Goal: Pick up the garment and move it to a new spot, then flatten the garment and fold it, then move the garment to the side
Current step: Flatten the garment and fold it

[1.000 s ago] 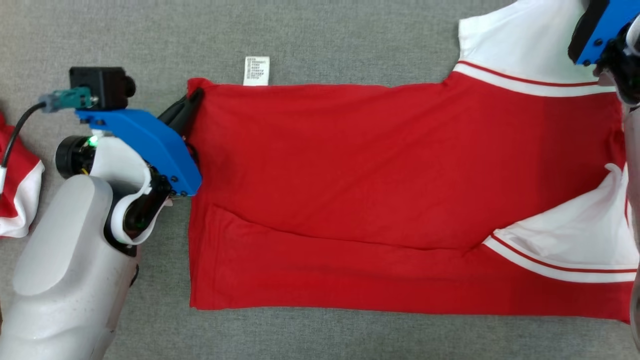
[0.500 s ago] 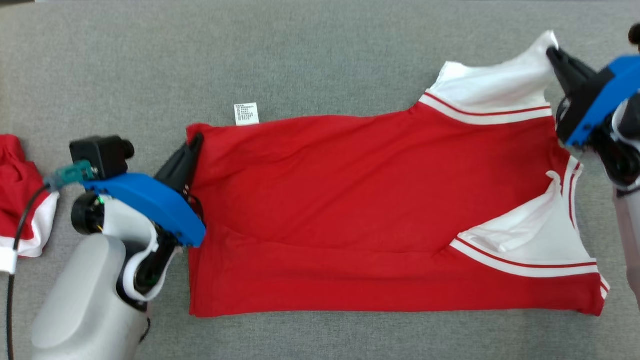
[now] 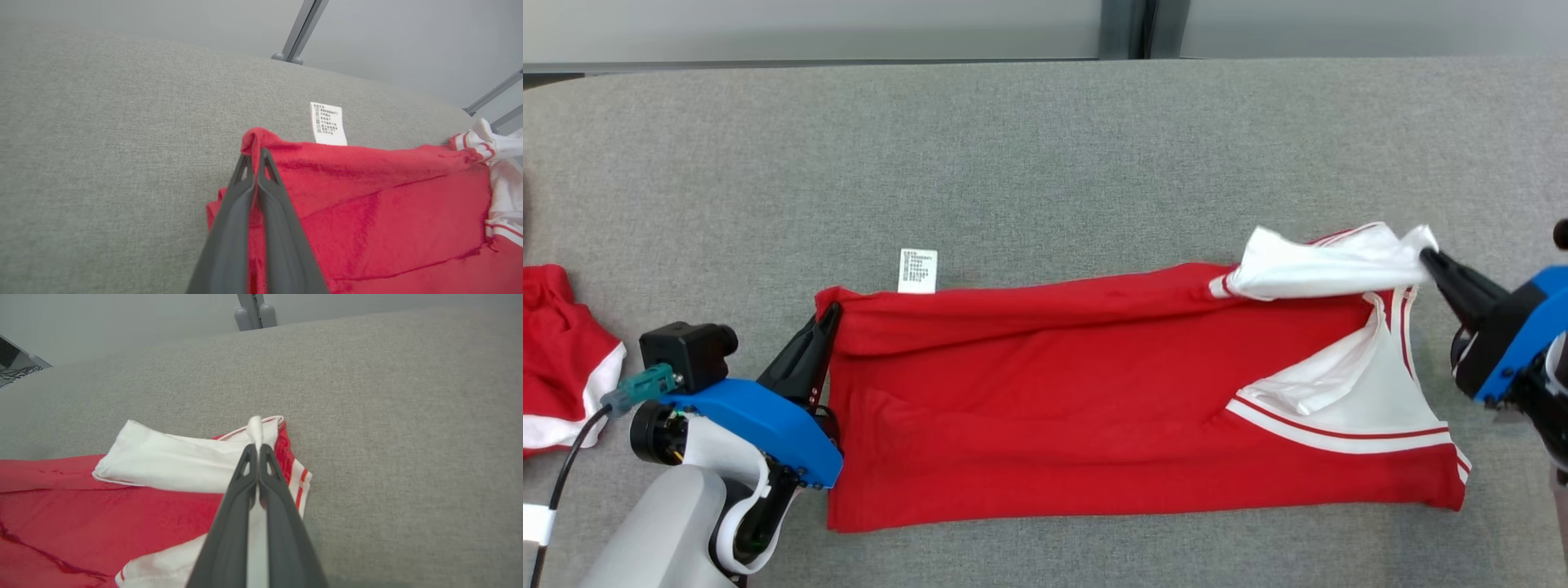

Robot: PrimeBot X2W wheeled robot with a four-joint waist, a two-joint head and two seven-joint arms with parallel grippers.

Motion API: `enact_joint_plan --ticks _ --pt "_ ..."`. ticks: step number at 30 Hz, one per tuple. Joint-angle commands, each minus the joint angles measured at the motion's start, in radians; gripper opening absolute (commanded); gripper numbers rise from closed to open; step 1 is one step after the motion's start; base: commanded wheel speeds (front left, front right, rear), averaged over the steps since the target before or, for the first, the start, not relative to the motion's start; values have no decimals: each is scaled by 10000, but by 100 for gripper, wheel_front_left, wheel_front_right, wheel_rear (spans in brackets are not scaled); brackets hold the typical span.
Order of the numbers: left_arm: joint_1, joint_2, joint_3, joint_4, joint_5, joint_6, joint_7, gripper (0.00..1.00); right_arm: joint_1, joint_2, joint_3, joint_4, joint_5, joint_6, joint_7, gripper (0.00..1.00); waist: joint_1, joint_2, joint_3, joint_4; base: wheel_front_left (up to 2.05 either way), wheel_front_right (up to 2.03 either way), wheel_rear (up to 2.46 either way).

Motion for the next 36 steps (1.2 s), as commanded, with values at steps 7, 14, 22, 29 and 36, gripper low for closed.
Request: enact_joint_plan --ticks 7,14,22,29,36 --pt "-57 99 -266 665 364 -70 -700 0 1457 748 -685 -1263 -159 1 686 0 2 0 -106 -134 0 0 0" --pt "-156 30 -406 1216 454 -82 -1142 0 2489 1339 -1097 -2180 -241 1 1221 0 2 0 -192 -242 0 0 0" --pt "-104 -128 -415 1694 375 -84 -1522 60 3302 1783 -1207 -2620 -261 1 1538 38 2 0 -362 -348 0 0 0" --pt "229 -457 -161 1864 164 115 -2182 100 3819 1983 -1327 -2809 -409 1 1779 100 2 0 -614 -374 0 0 0" --pt "537 -728 206 1513 339 457 -2785 100 3862 2070 -1649 -3104 -776 1 1311 100 2 0 -955 -292 0 0 0"
